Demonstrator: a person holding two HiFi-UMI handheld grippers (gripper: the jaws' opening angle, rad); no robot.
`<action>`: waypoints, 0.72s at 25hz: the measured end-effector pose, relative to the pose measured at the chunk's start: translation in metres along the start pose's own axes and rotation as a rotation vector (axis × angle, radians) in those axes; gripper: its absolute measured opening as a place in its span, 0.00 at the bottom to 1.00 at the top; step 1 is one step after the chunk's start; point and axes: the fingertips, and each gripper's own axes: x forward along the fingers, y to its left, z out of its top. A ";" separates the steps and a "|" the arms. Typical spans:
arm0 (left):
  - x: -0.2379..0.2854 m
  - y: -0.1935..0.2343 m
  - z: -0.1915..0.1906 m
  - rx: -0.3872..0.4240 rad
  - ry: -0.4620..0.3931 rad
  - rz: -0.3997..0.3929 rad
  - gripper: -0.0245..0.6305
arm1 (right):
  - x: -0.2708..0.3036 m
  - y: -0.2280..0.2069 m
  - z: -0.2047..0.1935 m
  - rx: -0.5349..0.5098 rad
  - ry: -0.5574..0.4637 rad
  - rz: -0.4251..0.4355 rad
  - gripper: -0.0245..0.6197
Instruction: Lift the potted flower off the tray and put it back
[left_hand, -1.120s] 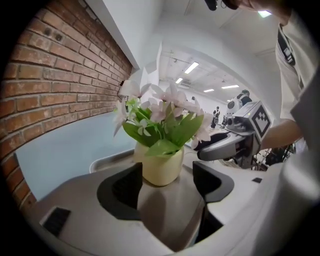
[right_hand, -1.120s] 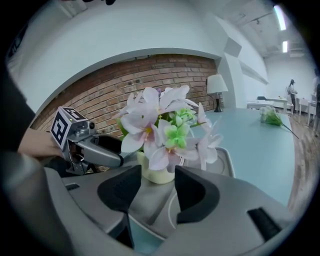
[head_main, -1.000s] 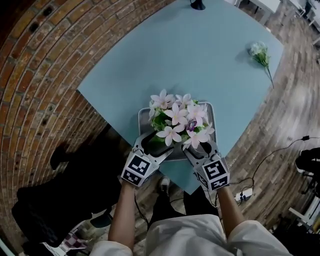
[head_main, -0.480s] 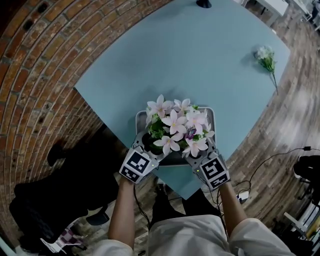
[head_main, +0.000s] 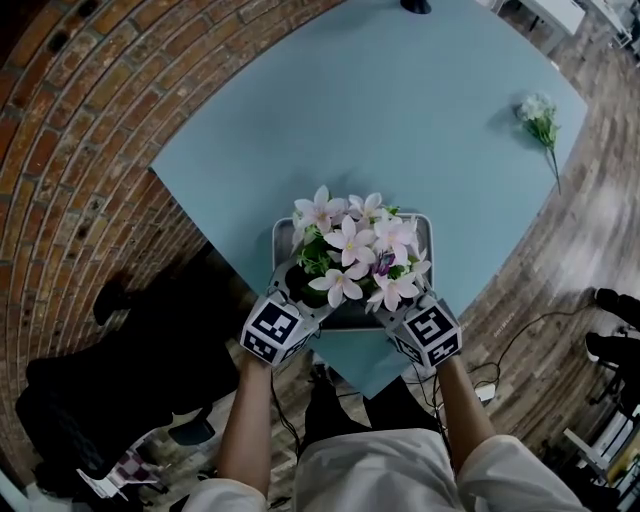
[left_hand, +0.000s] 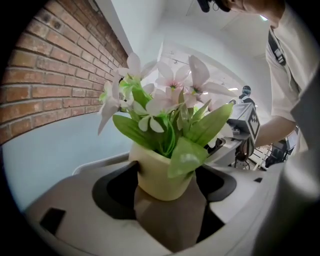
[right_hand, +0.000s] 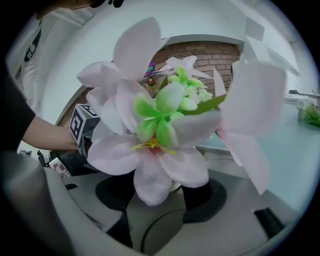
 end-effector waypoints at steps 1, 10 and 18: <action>0.000 0.000 0.000 -0.002 -0.001 0.003 0.62 | 0.000 0.001 0.000 -0.008 0.000 0.000 0.45; -0.003 -0.002 0.003 -0.007 -0.010 0.021 0.61 | 0.002 0.004 0.003 -0.074 0.039 -0.009 0.45; -0.015 -0.008 0.016 -0.009 -0.059 0.021 0.61 | -0.007 0.013 0.011 -0.080 0.015 -0.038 0.45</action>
